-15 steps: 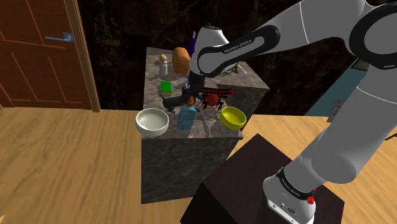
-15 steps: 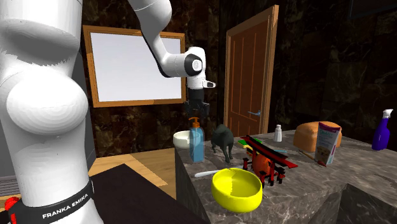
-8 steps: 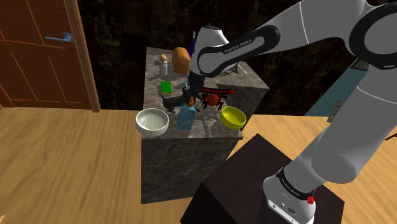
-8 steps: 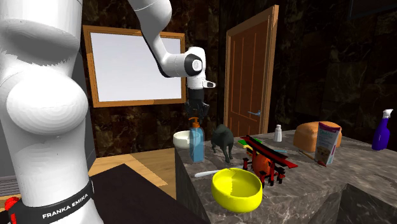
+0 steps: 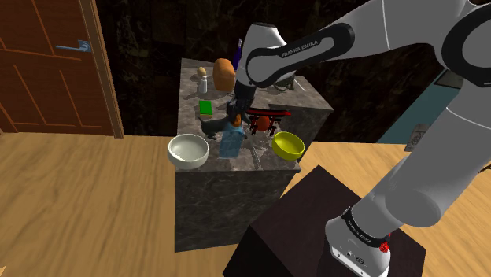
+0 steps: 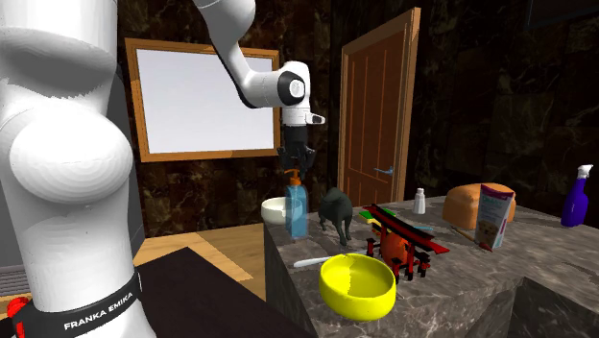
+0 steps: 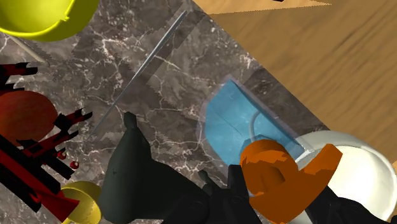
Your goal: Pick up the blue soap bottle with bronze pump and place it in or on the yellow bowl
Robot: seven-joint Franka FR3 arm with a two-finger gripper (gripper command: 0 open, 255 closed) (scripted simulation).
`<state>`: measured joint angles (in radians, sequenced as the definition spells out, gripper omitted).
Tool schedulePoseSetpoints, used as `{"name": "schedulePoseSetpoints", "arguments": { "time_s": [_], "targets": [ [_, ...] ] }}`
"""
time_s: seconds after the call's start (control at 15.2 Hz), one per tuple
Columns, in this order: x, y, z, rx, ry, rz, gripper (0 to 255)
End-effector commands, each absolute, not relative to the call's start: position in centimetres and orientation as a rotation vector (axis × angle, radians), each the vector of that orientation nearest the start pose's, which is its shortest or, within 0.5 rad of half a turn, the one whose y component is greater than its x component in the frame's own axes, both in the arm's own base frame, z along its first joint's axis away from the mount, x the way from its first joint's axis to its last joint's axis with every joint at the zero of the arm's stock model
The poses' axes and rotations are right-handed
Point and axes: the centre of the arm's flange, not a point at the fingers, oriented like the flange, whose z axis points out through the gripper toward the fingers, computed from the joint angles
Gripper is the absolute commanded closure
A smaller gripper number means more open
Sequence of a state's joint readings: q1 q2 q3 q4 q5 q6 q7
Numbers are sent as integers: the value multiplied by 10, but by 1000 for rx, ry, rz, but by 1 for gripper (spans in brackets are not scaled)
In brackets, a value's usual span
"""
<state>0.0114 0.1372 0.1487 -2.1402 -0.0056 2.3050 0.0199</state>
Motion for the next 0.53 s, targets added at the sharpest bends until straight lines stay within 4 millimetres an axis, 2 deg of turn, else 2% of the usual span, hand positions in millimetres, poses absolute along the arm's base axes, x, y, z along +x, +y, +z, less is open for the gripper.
{"name": "schedulePoseSetpoints", "arguments": {
  "time_s": [0.0,0.46],
  "targets": [
    [555,88,356,-3115,-222,-43,255],
    [555,88,393,-3115,-222,-43,255]
  ]
}}
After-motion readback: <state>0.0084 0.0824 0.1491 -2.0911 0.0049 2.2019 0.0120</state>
